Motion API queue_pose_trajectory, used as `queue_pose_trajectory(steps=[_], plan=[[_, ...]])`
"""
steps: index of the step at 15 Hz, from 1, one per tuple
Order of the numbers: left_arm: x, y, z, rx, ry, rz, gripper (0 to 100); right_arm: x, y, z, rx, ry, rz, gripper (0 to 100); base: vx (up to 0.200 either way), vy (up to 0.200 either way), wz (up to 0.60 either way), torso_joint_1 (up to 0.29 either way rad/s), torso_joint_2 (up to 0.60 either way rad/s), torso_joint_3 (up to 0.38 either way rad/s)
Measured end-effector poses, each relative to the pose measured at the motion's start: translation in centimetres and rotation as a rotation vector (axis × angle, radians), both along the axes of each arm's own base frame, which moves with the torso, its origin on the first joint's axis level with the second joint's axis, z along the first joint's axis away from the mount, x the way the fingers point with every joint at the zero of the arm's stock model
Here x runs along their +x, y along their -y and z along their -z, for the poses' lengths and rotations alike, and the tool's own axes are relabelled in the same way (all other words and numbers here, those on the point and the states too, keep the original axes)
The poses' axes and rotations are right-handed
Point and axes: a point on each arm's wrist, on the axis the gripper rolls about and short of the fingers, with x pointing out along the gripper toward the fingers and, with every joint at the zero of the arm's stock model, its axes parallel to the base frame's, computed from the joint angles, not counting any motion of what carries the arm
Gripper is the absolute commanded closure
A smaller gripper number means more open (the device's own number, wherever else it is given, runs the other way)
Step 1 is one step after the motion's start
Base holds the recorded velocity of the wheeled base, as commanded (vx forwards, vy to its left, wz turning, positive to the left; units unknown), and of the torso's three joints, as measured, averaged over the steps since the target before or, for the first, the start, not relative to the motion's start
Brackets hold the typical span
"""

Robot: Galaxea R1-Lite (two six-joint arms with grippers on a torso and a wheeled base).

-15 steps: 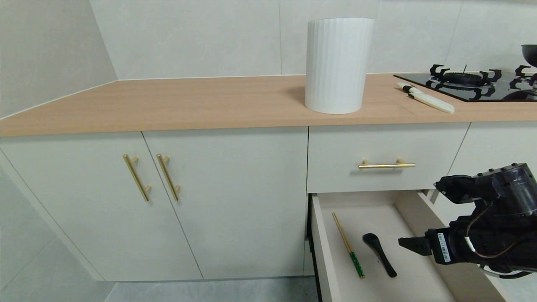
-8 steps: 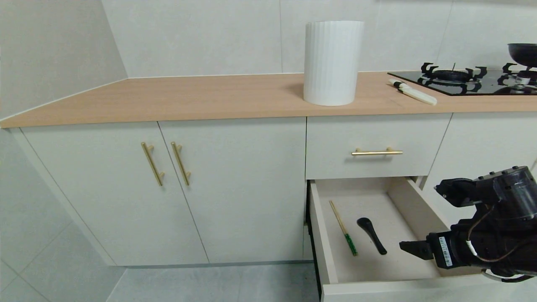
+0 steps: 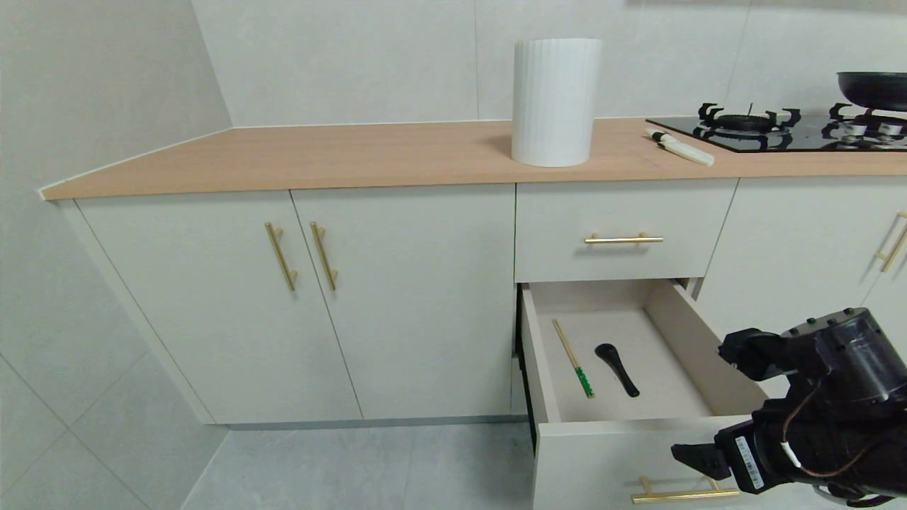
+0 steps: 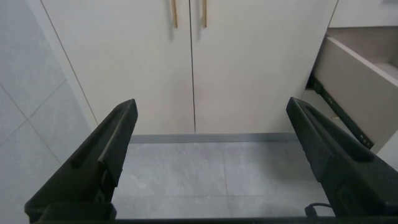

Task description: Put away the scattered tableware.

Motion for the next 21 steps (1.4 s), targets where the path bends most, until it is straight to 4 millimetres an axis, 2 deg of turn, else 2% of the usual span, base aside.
queue_pose_trajectory(steps=[4, 9, 15, 21], plan=[[0.0, 0.0, 0.0, 0.000, 0.000, 0.000, 0, -0.1, -0.8, 1.6, -0.046, -0.066, -0.033, 0, 0.000, 0.000, 0.00, 0.000, 0.00, 0.000], [0.0, 0.0, 0.0, 0.000, 0.000, -0.001, 0, 0.8, -1.5, 3.1, -0.080, -0.110, -0.020, 0, 0.000, 0.000, 0.00, 0.000, 0.00, 0.000], [0.0, 0.0, 0.0, 0.000, 0.000, -0.001, 0, 2.8, -2.2, 3.8, -0.043, -0.022, 0.098, 0, 0.000, 0.000, 0.00, 0.000, 0.00, 0.000], [0.0, 0.0, 0.0, 0.000, 0.000, 0.000, 0, 3.8, -2.7, 4.8, -0.022, -0.012, 0.149, 0, 0.000, 0.000, 0.00, 0.000, 0.00, 0.000]])
